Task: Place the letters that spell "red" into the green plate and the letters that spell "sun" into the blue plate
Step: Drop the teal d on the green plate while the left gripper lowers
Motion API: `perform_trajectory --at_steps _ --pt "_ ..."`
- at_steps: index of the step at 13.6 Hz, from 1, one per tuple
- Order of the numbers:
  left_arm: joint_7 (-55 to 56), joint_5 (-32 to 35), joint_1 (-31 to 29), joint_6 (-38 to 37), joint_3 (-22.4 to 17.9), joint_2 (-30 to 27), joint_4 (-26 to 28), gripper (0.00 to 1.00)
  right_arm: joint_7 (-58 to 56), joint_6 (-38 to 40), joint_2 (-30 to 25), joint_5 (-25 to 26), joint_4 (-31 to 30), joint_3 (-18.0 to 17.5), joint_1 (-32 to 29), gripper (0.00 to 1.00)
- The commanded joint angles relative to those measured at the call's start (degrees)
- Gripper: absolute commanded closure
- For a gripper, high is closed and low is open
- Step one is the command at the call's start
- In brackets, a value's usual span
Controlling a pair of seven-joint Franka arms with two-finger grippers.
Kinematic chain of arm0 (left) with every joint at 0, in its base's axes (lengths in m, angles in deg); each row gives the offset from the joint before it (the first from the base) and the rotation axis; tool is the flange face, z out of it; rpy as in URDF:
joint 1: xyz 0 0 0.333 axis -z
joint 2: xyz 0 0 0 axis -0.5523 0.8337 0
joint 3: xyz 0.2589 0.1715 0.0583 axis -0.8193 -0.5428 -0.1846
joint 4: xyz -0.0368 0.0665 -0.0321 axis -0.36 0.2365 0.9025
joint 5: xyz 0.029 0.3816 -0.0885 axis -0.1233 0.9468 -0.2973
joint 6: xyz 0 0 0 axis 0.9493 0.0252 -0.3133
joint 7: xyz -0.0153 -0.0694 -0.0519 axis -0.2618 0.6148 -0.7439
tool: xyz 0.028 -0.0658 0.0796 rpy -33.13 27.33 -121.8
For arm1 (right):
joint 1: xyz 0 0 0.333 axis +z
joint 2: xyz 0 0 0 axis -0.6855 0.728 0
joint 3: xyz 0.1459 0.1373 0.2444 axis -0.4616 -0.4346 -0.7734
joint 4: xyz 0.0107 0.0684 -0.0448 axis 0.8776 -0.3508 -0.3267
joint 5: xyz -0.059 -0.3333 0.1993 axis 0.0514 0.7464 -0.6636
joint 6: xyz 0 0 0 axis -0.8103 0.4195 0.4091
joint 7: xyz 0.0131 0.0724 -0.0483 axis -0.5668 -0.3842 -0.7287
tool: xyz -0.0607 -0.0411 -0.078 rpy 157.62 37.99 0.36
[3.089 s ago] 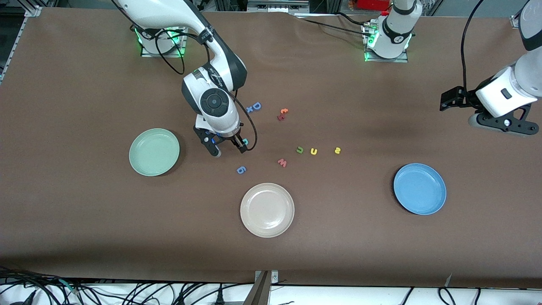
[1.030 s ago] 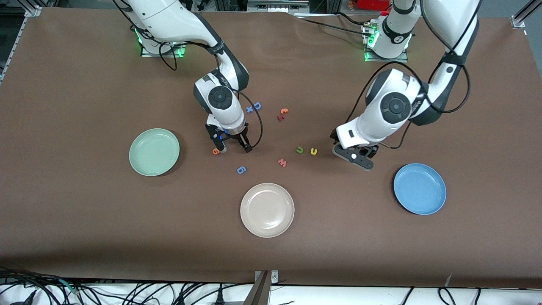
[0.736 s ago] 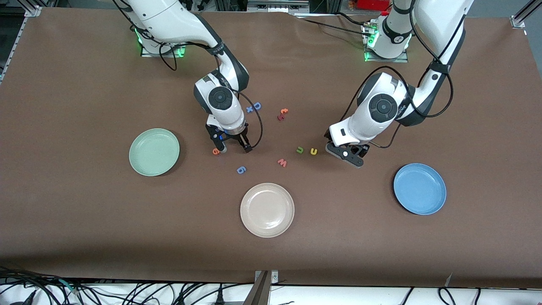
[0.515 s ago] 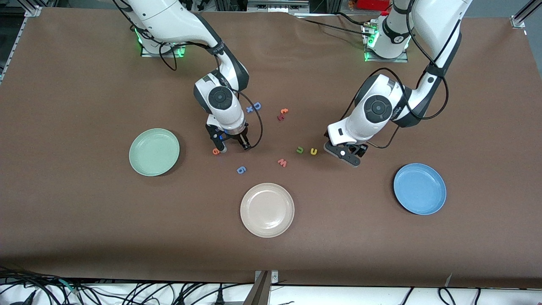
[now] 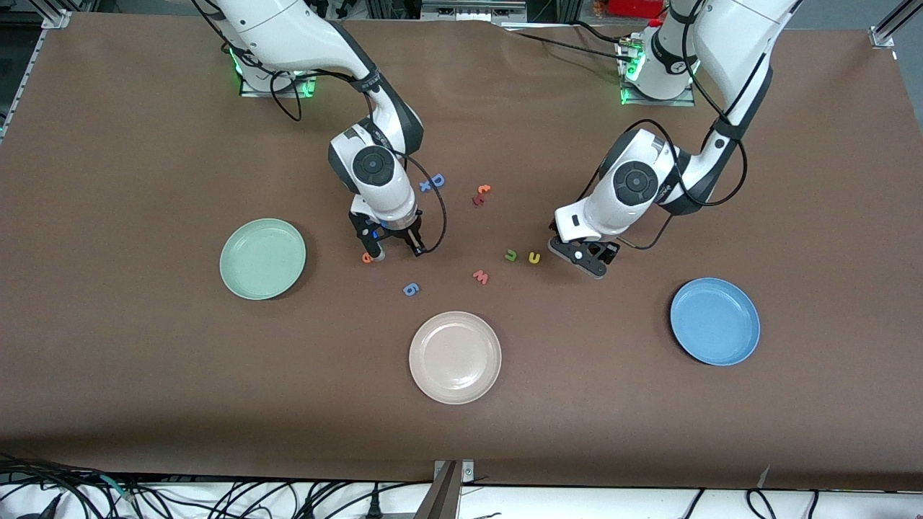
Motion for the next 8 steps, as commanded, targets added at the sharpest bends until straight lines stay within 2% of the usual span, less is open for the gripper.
perform_trajectory --at_steps 1,3,5,6,8 --pt "0.8 2.12 0.05 1.08 -0.24 0.41 0.78 0.0 -4.44 7.03 -5.82 -0.67 -0.1 2.46 -0.43 0.87" --pt "0.71 2.21 0.05 1.08 -0.41 1.29 0.78 0.0 -10.94 14.59 -10.91 -1.28 -0.1 2.56 -4.19 0.87" --pt "0.71 2.47 0.05 1.17 -0.5 1.38 0.78 0.0 -22.68 20.92 -15.13 -7.67 -0.09 2.99 -7.01 0.87" --pt "1.06 4.65 0.05 1.17 -0.5 1.38 0.69 0.0 -29.1 24.87 -17.51 -10.14 -0.1 4.3 -8.5 0.87" --pt "6.65 9.57 0.05 1.17 -0.5 1.99 0.43 0.0 -38.09 31.39 -20.24 -10.6 -0.1 9.12 -8.69 0.87"
